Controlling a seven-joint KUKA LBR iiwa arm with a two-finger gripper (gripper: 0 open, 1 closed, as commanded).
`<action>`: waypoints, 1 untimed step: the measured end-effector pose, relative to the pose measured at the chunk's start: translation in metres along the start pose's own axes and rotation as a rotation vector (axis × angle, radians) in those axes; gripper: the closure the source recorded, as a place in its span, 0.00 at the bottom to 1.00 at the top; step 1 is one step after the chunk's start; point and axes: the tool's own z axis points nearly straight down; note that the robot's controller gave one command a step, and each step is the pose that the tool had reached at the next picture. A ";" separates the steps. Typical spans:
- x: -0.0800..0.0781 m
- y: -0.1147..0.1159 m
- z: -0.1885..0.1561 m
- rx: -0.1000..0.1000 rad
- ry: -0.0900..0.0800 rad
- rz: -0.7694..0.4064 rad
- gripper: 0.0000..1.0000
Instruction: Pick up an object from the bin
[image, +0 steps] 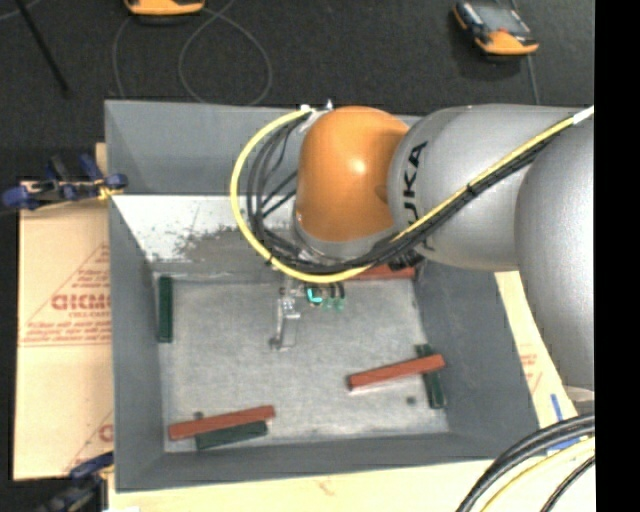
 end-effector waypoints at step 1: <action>-0.055 -0.083 0.106 0.004 -0.006 0.003 0.00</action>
Offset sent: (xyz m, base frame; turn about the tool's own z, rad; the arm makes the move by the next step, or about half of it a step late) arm 0.0536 -0.0769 -0.1023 -0.0031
